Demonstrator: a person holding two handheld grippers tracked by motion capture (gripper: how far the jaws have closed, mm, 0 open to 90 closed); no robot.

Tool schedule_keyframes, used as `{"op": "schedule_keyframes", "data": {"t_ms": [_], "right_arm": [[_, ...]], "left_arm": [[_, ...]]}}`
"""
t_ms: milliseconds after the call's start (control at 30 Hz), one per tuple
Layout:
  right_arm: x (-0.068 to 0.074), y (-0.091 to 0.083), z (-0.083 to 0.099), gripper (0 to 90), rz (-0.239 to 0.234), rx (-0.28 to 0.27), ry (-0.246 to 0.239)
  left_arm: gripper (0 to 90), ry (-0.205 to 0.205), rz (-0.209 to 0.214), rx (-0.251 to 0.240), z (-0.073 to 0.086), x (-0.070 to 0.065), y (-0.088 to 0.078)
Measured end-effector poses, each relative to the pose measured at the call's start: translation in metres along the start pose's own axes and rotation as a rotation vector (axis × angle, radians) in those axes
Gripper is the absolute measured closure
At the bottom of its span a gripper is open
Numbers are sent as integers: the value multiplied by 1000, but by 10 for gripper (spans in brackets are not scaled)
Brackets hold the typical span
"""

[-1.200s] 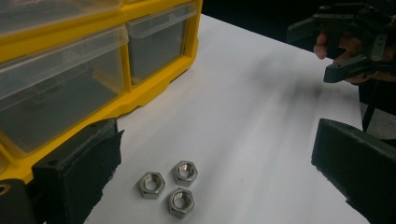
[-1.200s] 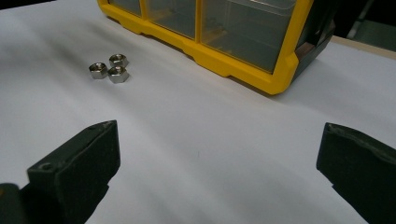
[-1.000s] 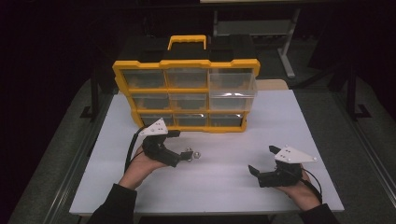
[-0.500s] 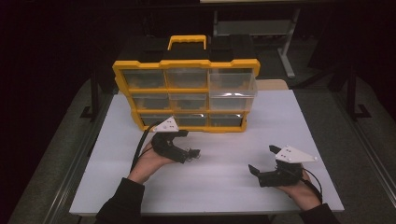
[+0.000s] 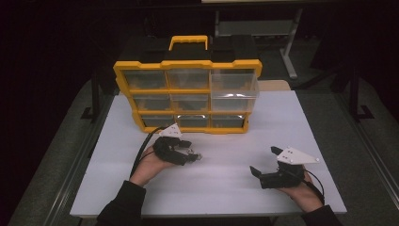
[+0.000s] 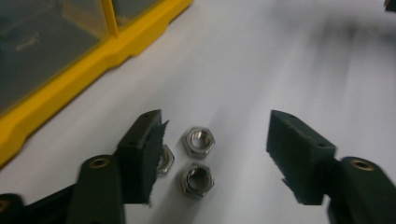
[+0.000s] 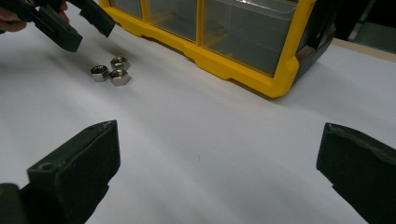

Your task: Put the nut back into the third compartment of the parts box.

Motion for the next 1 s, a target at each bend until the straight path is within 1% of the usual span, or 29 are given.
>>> {"op": "schedule_keyframes", "data": {"t_ms": [33,100,133,167,200,233,267,400,533,600,667,767,833,1000], "right_arm": [[0,0,0,0,0,0,0],[0,0,0,0,-1,1,0],[0,0,0,0,-2,3,0],[0,0,0,0,-2,3,0],[0,0,0,0,0,1,0],[0,0,0,0,0,1,0],[0,0,0,0,-1,3,3],[0,0,0,0,-2,2,1],[0,0,0,0,0,-1,0],[0,0,0,0,1,1,1],[-1,0,0,0,2,0,0],[0,0,0,0,1,0,-2],[0,0,0,0,-2,3,0],[0,1,0,0,-2,2,0]], "left_arm": [[400,0,0,0,0,0,0],[410,-26,2,14,4,-1,2],[445,-19,0,29,8,1,2],[454,-19,0,29,8,1,2],[468,-29,2,33,10,0,2],[468,-26,3,34,11,1,3],[490,-43,2,45,14,0,2],[530,-59,-3,54,16,2,3],[565,-66,-3,54,16,1,4],[581,-58,-7,60,17,2,4],[600,-65,-14,65,18,2,5],[610,-65,-17,72,19,2,7],[616,-78,-28,67,19,1,8],[627,-77,-25,79,21,1,12]]}}
Point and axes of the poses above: each handheld gripper's, and its own axes: y roughly forward along the jaws, z roughly out of its underside, x roughly to its left, the point moved 9 cm from there along y, roughly forward along the jaws, and after that the axes turned 1 degree about x, right-handed, at the moved point
